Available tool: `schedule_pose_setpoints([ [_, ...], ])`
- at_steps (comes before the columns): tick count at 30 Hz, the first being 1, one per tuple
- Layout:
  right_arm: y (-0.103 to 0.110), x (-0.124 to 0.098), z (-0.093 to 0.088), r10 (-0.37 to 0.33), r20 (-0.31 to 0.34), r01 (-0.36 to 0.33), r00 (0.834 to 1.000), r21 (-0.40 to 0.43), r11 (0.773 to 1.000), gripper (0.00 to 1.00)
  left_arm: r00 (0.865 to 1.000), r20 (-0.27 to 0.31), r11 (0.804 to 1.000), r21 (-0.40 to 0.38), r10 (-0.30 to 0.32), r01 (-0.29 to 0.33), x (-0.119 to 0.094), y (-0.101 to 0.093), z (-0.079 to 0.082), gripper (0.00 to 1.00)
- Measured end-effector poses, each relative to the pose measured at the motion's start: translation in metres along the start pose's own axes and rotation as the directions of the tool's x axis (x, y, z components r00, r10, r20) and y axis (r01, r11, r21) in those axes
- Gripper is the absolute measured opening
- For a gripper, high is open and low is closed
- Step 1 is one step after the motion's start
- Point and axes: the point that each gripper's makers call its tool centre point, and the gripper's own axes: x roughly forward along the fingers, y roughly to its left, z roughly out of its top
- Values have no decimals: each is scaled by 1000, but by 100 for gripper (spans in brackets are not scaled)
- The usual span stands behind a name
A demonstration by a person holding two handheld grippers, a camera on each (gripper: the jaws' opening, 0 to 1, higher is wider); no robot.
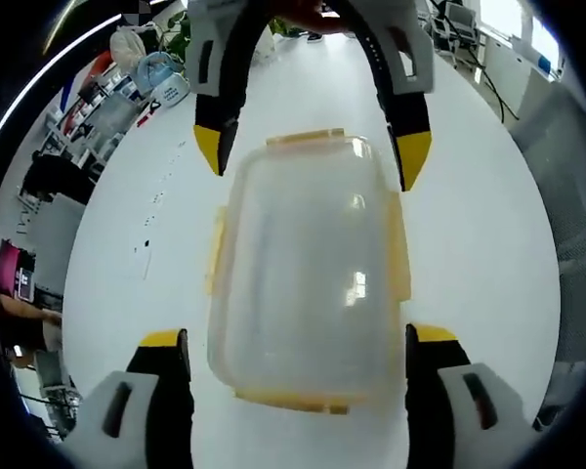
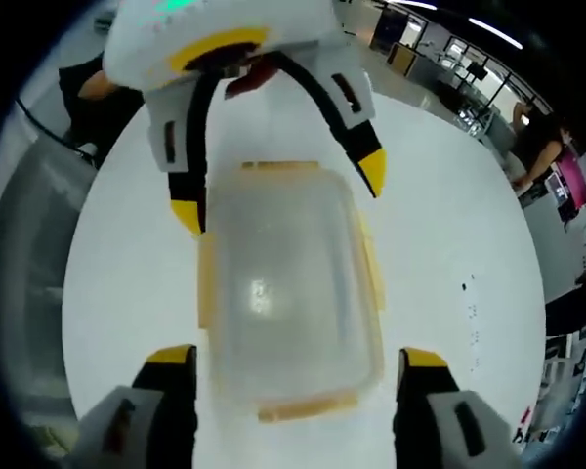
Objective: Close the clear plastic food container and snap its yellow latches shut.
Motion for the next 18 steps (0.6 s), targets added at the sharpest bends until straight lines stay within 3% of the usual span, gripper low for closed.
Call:
schedule_pose_setpoints([
  [6, 2, -5, -1, -28, 40, 25, 999, 63, 998, 92, 999, 22, 998, -55, 23, -22, -7, -1, -1, 95],
  [13, 6, -14, -2, -61, 89, 46, 994, 163, 986, 94, 998, 56, 989, -145, 34, -25, -16, -8, -4, 96],
  [18, 12, -21, -2, -74, 109, 52, 991, 194, 980, 94, 997, 58, 985, -168, 45, -35, -22, -14, -11, 95],
])
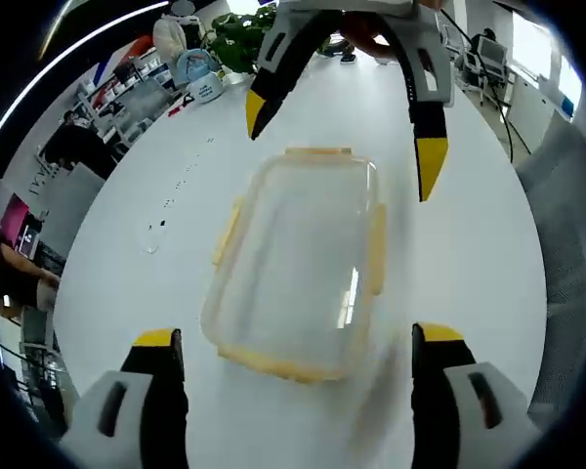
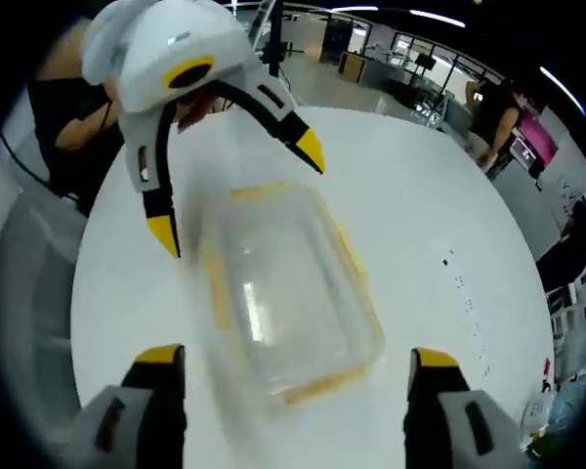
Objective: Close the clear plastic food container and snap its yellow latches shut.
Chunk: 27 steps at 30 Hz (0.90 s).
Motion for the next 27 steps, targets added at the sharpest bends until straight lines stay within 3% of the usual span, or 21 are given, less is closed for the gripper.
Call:
schedule_pose_setpoints([
  [10, 9, -12, -2, -26, 40, 24, 999, 53, 998, 93, 999, 37, 998, -67, 17, -15, -12, -11, -2, 95],
  [19, 19, -26, -4, -60, 108, 42, 992, 162, 986, 93, 994, 97, 989, -144, 46, -32, -25, -21, 2, 95],
  [27, 34, -32, -7, -73, 134, 45, 988, 199, 979, 93, 992, 107, 984, -173, 66, -47, -35, -32, -4, 95],
])
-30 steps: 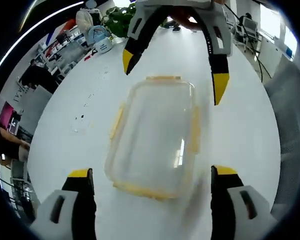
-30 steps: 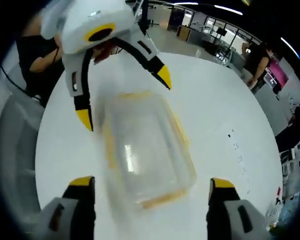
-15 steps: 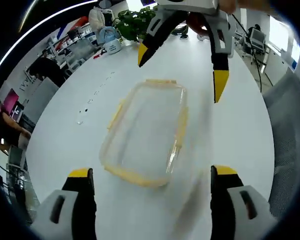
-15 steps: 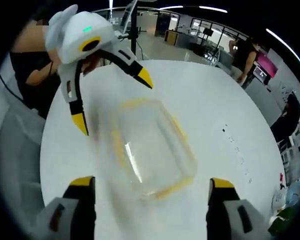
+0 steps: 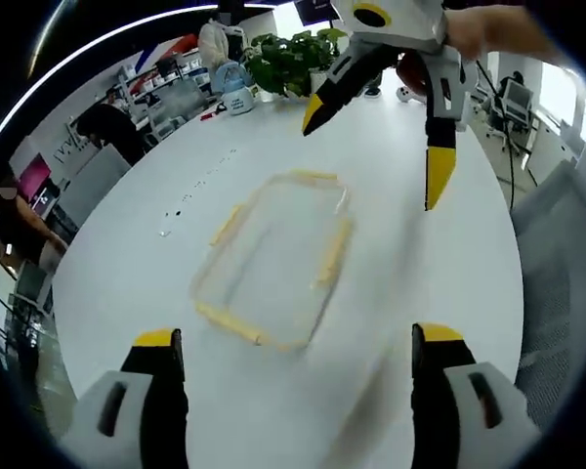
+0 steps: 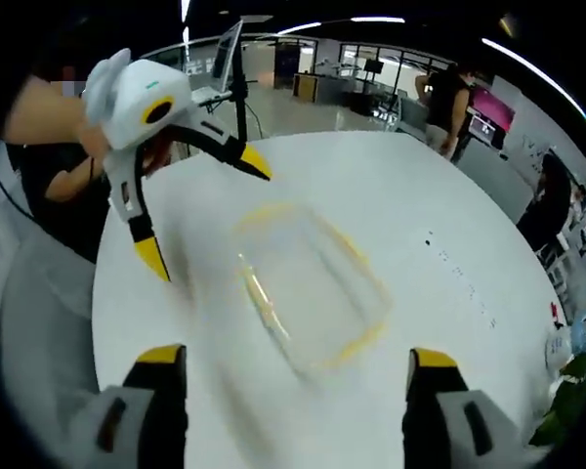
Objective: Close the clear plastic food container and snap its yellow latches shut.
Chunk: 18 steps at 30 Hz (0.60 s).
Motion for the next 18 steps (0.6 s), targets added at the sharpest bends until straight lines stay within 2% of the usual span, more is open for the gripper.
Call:
schedule_pose_setpoints([
  [8, 13, -11, -8, -21, 25, 20, 999, 27, 999, 93, 999, 38, 999, -44, 22, -21, -14, -9, -2, 95],
  [11, 19, -17, -8, -31, 52, 28, 998, 43, 999, 93, 998, 52, 998, -61, 38, -35, -20, -15, -5, 95],
  [14, 24, -23, -11, -46, 65, 42, 997, 53, 998, 93, 995, 92, 994, -104, 46, -37, -27, -22, -4, 95],
  [16, 27, -25, -13, -51, 71, 46, 996, 65, 997, 93, 993, 103, 993, -105, 63, -52, -32, -22, -5, 95],
  [18, 31, -27, -19, -55, 75, 48, 996, 85, 995, 93, 991, 109, 989, -137, 74, -58, -37, -24, -8, 95],
])
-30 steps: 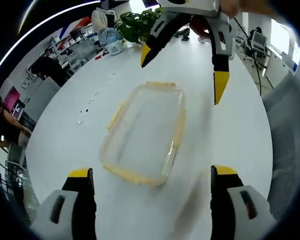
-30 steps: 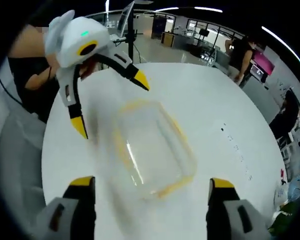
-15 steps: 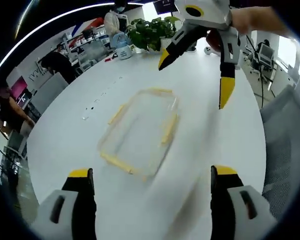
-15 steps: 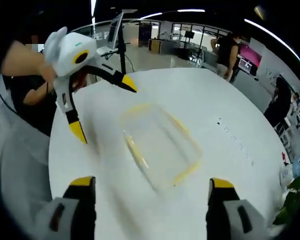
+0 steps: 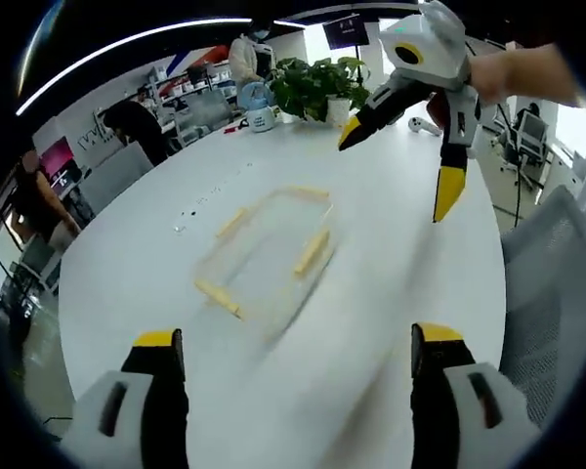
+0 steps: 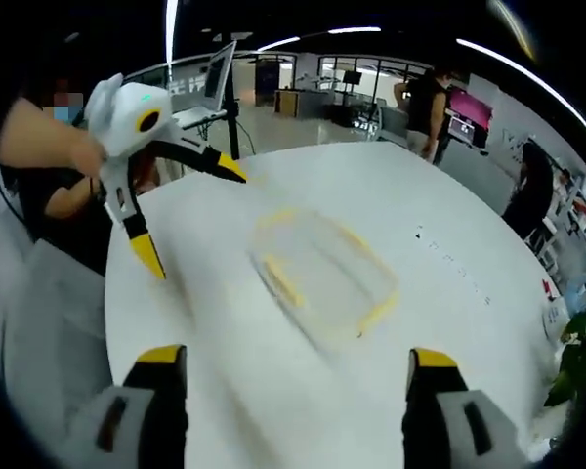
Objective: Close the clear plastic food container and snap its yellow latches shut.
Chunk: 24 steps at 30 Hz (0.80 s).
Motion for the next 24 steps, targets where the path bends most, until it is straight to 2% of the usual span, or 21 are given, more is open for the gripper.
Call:
schedule_pose_setpoints([
  [2, 5, -3, -4, -5, 9, 5, 1000, 10, 1000, 93, 999, 42, 999, -37, -12, 14, -5, -5, 2, 95],
  [6, 15, -6, -12, -8, 26, 7, 1000, 25, 1000, 93, 1000, 29, 999, -49, -1, 2, -12, -7, -9, 94],
  [12, 30, -13, -21, -13, 51, 11, 999, 46, 999, 93, 999, 52, 998, -70, 12, -8, -27, -21, -16, 94],
  [20, 34, -23, -27, -49, 98, 43, 994, 66, 997, 92, 997, 70, 995, -97, 25, -18, -38, -32, -28, 94],
  [24, 36, -27, -35, -61, 95, 54, 994, 72, 996, 92, 997, 78, 993, -120, 28, -18, -42, -38, -34, 94],
])
